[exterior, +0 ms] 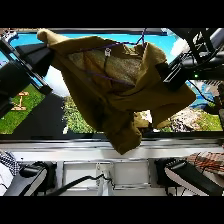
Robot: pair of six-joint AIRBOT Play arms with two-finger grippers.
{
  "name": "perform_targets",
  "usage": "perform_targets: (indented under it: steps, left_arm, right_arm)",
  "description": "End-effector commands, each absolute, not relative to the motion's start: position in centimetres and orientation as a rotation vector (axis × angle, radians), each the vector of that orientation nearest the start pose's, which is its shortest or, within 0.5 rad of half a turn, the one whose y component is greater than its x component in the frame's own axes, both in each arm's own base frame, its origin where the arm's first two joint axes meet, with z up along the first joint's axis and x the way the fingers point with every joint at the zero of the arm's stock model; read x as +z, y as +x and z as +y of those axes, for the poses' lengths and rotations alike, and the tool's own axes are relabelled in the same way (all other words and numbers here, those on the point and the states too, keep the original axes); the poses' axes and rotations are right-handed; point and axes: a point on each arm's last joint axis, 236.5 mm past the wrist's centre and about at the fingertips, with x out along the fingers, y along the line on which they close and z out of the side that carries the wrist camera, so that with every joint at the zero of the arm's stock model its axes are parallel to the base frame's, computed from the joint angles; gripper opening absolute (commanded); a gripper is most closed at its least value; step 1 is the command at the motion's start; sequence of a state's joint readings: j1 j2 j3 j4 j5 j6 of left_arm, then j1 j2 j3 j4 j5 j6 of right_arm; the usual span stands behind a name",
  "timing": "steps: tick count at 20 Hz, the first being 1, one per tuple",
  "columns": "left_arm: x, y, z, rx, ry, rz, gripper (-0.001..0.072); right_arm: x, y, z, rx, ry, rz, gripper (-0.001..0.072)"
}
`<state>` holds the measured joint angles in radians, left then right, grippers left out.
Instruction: Fold the clothes and pants, and hang the long-sleeved shirts on hangers.
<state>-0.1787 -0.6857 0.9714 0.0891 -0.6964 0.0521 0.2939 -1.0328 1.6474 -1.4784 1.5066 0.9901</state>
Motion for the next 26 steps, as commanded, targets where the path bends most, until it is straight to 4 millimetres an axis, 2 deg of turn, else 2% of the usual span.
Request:
perform_targets:
  steps: [1, 2, 3, 5, 6, 7, 8, 11, 14, 15, 17, 19, 21, 23, 26]
  left_arm:
    - [34.3, 27.2, -24.6, -0.998, 0.18, -0.235, 0.002]
    - [33.7, 27.8, -25.2, -0.994, 0.19, -0.224, 0.002]
    - [33.5, 29.5, -24.8, -0.925, 0.201, -0.227, 0.002]
    - [33.9, 35.2, -20.5, -0.641, 0.208, -0.227, 0.002]
    - [34.1, 37.9, -17.4, -0.483, 0.183, -0.214, 0.002]
    - [34.3, 39.4, -16.0, -0.418, 0.163, -0.206, 0.002]
    - [34.9, 39.6, -16.5, -0.456, 0.153, -0.211, 0.002]
    - [36.6, 36.1, -23.4, -0.759, 0.169, -0.258, 0.002]
    - [35.7, 33.6, -27.9, -0.888, 0.179, -0.254, 0.002]
    - [34.7, 32.8, -29.4, -0.937, 0.207, -0.241, 0.002]
    - [31.9, 32.5, -31.5, -0.992, 0.228, -0.156, 0.002]
    - [29.2, 32.8, -32.5, -1.017, 0.194, -0.041, 0.002]
    - [27.0, 31.6, -33.8, -1.104, 0.123, 0.077, 0.002]
    - [24.8, 28.7, -35.6, -1.241, 0.094, 0.184, 0.002]
    - [21.4, 23.0, -39.0, -1.476, 0.072, 0.342, 0.0024]
  right_arm:
    - [25.7, 32.0, 11.9, 0.601, -0.619, 0.75, 0.0025]
    - [25.7, 31.7, 11.8, 0.605, -0.626, 0.754, 0.0025]
    - [25.6, 31.2, 11.6, 0.613, -0.638, 0.764, 0.0025]
    - [25.6, 31.0, 11.3, 0.605, -0.644, 0.772, 0.0025]
    - [25.6, 31.1, 11.2, 0.599, -0.647, 0.773, 0.0025]
    - [25.4, 31.3, 11.1, 0.595, -0.65, 0.777, 0.0025]
    - [25.2, 31.7, 11.0, 0.585, -0.653, 0.784, 0.0025]
    - [23.8, 33.5, 10.5, 0.55, -0.668, 0.821, 0.0025]
    - [22.9, 35.4, 10.0, 0.504, -0.672, 0.836, 0.0025]
    - [23.1, 35.9, 10.1, 0.49, -0.667, 0.819, 0.0025]
    - [23.9, 36.8, 9.4, 0.439, -0.666, 0.782, 0.0025]
    - [24.3, 37.1, 8.0, 0.375, -0.682, 0.787, 0.0025]
    - [25.0, 37.4, 6.3, 0.29, -0.681, 0.783, 0.0025]
    - [25.6, 37.4, 5.2, 0.232, -0.674, 0.775, 0.0025]
    - [27.0, 37.4, 4.7, 0.194, -0.655, 0.731, 0.0025]
